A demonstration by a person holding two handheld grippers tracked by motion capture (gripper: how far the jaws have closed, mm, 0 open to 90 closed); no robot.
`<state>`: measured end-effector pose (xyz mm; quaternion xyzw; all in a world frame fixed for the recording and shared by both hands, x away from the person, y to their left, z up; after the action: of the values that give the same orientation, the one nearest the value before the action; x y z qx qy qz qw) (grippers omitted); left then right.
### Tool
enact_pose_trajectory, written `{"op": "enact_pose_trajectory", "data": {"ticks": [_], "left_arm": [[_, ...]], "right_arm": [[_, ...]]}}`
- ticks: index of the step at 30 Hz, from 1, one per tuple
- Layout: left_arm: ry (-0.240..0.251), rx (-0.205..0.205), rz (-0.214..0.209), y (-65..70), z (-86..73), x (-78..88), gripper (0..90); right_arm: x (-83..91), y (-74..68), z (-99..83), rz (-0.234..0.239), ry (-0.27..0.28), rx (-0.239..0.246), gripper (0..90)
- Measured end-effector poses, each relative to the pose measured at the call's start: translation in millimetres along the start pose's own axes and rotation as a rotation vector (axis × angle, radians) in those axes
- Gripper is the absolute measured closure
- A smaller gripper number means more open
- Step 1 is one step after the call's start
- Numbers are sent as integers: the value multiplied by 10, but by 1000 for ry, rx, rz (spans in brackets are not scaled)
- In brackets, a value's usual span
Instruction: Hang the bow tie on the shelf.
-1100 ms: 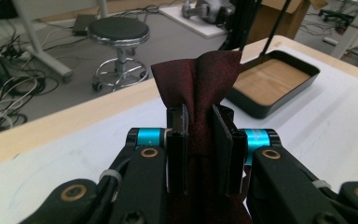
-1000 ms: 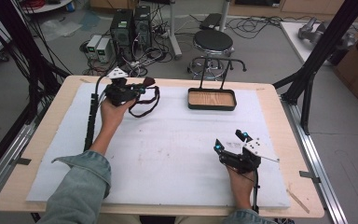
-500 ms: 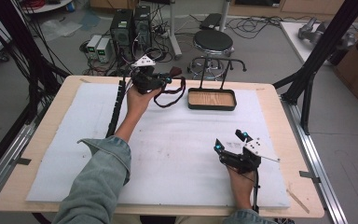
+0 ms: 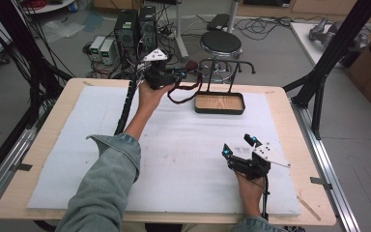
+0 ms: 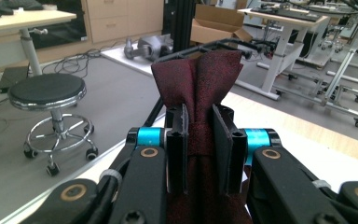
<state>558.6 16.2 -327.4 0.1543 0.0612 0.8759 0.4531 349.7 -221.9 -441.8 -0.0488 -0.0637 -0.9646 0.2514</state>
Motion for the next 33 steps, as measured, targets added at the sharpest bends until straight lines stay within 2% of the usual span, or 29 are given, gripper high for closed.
{"op": "enact_pose_trajectory", "data": {"ticks": [2,9,12,18,22,33], "left_arm": [[6,-3,-2,-2,29,1,764],[39,27,-30,2,129,-9,764],[57,21,-23,6,157,-21,764],[45,49,-41,6,168,-104,764],[49,37,-27,7,162,-163,764],[52,64,-8,-73,136,-249,764]], "right_arm": [[2,-2,-2,0,-2,-2,113],[1,-2,0,0,-1,-3,113],[1,-2,0,0,-1,-2,113],[-2,-2,-2,0,-2,-4,113],[-3,4,0,2,2,0,113],[-4,-1,-2,6,0,-3,113]]}}
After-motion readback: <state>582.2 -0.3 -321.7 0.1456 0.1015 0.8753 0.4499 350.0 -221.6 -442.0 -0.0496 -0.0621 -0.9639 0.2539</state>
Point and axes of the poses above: each handheld gripper's, and its own axes: x roughly backward along the jaws, z roughly out of its top, y roughly to its right, the point moved 7 cm from there along -x, roughly forward along the jaws, and after that the axes turned 10 degrees about x, right-handed, at the moved point
